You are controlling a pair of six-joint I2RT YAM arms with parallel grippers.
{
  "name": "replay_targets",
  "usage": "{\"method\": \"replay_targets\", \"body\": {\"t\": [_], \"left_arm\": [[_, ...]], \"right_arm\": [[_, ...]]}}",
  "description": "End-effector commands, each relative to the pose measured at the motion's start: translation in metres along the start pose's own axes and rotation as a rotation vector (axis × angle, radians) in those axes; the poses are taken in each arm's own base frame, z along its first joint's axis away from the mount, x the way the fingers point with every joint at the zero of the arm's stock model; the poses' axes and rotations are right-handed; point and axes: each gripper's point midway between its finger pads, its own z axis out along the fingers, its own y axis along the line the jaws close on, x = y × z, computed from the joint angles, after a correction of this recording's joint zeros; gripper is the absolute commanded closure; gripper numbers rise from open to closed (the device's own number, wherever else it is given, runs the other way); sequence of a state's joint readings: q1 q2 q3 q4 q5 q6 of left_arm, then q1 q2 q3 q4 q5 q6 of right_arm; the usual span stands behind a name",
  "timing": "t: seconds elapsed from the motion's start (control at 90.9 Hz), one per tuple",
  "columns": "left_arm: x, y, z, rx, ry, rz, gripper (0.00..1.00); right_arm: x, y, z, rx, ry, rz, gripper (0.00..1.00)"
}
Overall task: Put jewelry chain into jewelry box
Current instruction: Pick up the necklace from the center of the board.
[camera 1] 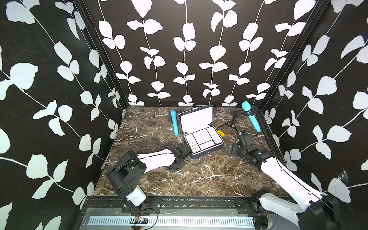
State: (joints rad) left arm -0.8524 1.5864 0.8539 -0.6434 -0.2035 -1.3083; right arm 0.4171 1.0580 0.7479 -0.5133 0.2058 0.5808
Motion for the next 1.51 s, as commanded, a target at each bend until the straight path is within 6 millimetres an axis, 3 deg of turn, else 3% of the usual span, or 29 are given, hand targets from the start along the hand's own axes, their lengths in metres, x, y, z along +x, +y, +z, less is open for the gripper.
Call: {"method": "replay_targets", "body": {"t": [0.0,0.253,0.506,0.55,0.649,0.77,0.99,1.078,1.155,1.243,1.496], "left_arm": [[0.003,-0.003,0.0,-0.002,0.014,-0.032,0.74],[0.003,-0.003,0.003,-0.009,0.014,-0.031,0.74],[0.01,0.001,0.01,-0.022,0.039,-0.039,1.0],[0.009,0.002,0.01,-0.023,0.037,-0.041,1.0],[0.004,0.002,0.003,-0.004,0.007,-0.026,1.0],[-0.014,-0.003,-0.019,0.023,-0.068,0.051,1.0],[-0.047,-0.01,-0.07,0.083,-0.226,0.208,1.0],[-0.056,-0.016,-0.087,0.128,-0.28,0.262,1.0],[-0.064,-0.018,-0.102,0.141,-0.322,0.31,1.0],[-0.072,-0.02,-0.118,0.159,-0.368,0.347,1.0],[-0.085,-0.036,-0.164,0.275,-0.483,0.488,1.0]], "right_arm": [[-0.004,0.0,-0.002,0.0,-0.025,0.014,0.07],[-0.005,-0.001,-0.002,0.005,-0.031,0.012,0.07],[-0.009,-0.002,-0.008,0.008,-0.054,0.013,0.07],[-0.012,-0.001,-0.01,0.001,-0.063,0.011,0.07],[-0.017,-0.001,-0.016,-0.003,-0.088,0.016,0.06],[-0.029,-0.003,-0.027,-0.016,-0.162,0.055,0.06],[-0.056,0.022,-0.053,-0.154,-0.249,0.048,0.07],[-0.059,0.041,-0.06,-0.267,-0.269,0.017,0.08],[-0.061,0.071,-0.075,-0.459,-0.328,-0.027,0.14],[-0.055,0.095,-0.084,-0.617,-0.392,-0.044,0.18],[-0.037,0.143,-0.097,-0.725,-0.454,-0.25,0.2]]}}
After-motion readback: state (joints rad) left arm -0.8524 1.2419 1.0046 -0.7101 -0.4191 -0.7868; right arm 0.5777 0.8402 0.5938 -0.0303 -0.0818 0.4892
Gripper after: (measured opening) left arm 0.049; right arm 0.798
